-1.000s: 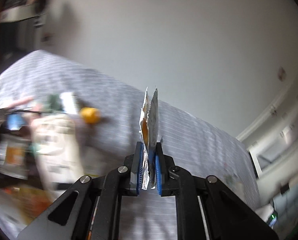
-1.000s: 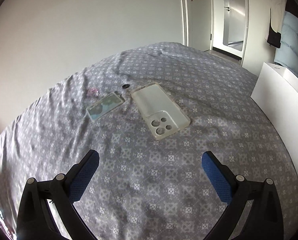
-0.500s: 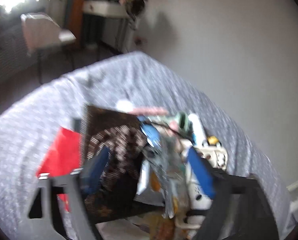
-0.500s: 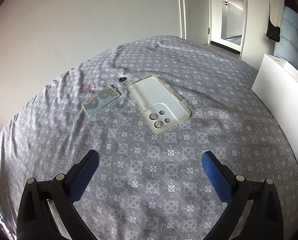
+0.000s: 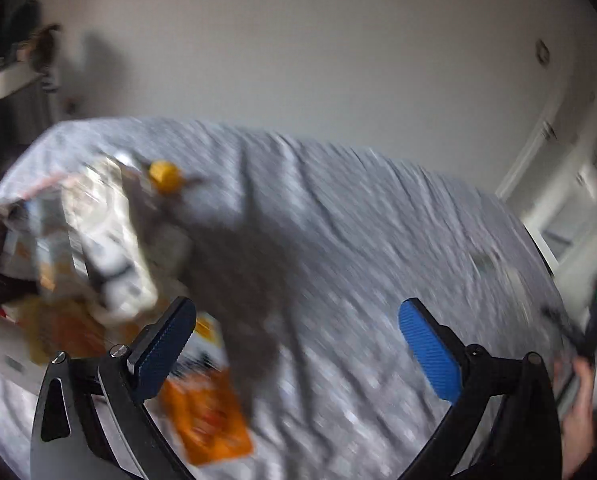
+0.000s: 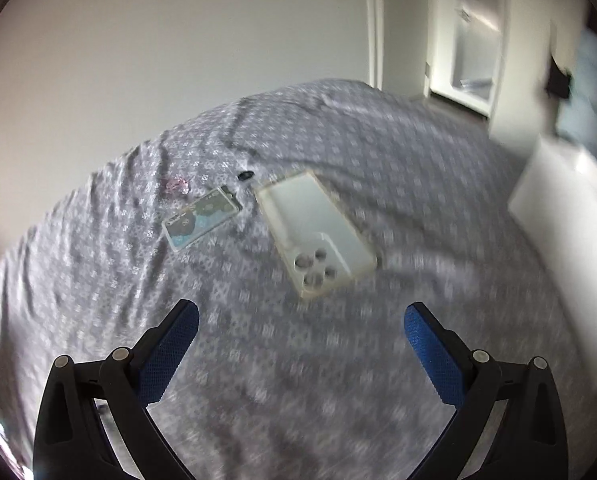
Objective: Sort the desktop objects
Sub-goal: 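Lower the right tool and grasp the clear phone case, then lift the clear phone case and carry it toward the item pile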
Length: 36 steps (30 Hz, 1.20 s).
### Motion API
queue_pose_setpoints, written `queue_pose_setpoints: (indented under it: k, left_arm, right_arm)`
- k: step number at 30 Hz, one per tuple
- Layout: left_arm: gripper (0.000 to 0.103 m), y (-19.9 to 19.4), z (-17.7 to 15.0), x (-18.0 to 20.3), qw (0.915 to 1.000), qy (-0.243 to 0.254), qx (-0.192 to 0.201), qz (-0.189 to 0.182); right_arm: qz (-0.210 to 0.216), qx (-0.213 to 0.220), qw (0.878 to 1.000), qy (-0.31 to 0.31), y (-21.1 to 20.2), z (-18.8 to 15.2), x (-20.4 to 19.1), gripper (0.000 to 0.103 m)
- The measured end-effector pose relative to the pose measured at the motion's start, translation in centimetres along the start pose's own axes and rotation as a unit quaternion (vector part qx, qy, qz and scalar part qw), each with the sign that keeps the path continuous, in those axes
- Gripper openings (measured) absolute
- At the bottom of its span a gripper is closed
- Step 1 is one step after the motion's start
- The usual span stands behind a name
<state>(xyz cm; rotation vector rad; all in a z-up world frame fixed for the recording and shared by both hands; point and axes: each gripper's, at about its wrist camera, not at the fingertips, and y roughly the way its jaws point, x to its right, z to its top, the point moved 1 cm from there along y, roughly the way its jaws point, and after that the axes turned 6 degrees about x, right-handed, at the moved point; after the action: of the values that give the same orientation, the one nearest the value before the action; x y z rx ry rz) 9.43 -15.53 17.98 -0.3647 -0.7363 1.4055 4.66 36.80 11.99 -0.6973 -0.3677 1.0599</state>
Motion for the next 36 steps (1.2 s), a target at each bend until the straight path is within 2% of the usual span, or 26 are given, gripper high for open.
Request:
queue_pose_setpoints:
  k: [4, 8, 10, 14, 16, 20, 24, 27, 29, 33, 36]
  left_arm:
    - [0.102, 2.7, -4.7, 3.7, 0.9975, 0.032, -0.053, -0.035]
    - [0.102, 4.1, -8.4, 4.2, 0.9935, 0.022, -0.101, -0.046]
    - [0.102, 4.9, -8.9, 3.6, 0.9921, 0.012, -0.12, -0.037]
    - [0.102, 5.7, -8.6, 2.9, 0.9922, -0.012, -0.12, -0.03]
    - [0.102, 6.2, -9.0, 2.9, 0.9922, -0.01, -0.122, -0.026]
    - [0.102, 6.6, -9.6, 3.2, 0.9905, -0.005, -0.135, -0.026]
    - [0.102, 6.0, -9.6, 3.3, 0.9913, 0.005, -0.13, -0.021]
    - [0.102, 5.7, -9.5, 2.6, 0.9917, -0.007, -0.127, -0.017]
    - [0.102, 5.4, -9.4, 2.0, 0.9917, -0.022, -0.126, -0.016]
    - [0.102, 4.8, -9.1, 1.0, 0.9919, -0.043, -0.119, -0.007]
    - [0.102, 4.2, -8.8, 0.0, 0.9916, -0.066, -0.112, -0.002]
  right_arm:
    - [0.007, -0.036, 0.998, -0.06, 3.8, 1.9, -0.6, 0.103]
    - [0.012, -0.086, 0.994, -0.067, 8.8, 2.5, -0.1, 0.103]
    - [0.01, -0.095, 0.992, -0.083, 11.0, 2.5, -0.1, 0.103]
    - [-0.001, -0.104, 0.989, -0.102, 13.9, 2.0, -0.4, 0.103]
    - [0.008, -0.111, 0.989, -0.098, 14.6, 1.6, -0.2, 0.103]
    - [0.03, -0.103, 0.99, -0.092, 14.7, 1.3, 0.5, 0.103]
    - [0.023, -0.104, 0.989, -0.099, 14.5, 1.4, 0.1, 0.101]
    - [0.02, -0.097, 0.991, -0.089, 13.6, 1.5, 0.0, 0.078]
    - [0.027, -0.099, 0.991, -0.085, 13.0, 1.7, -0.1, 0.077]
    - [0.086, -0.109, 0.99, -0.041, 10.5, 1.9, -0.4, 0.077]
    - [0.137, -0.102, 0.985, -0.033, 7.0, 2.3, -2.5, 0.076]
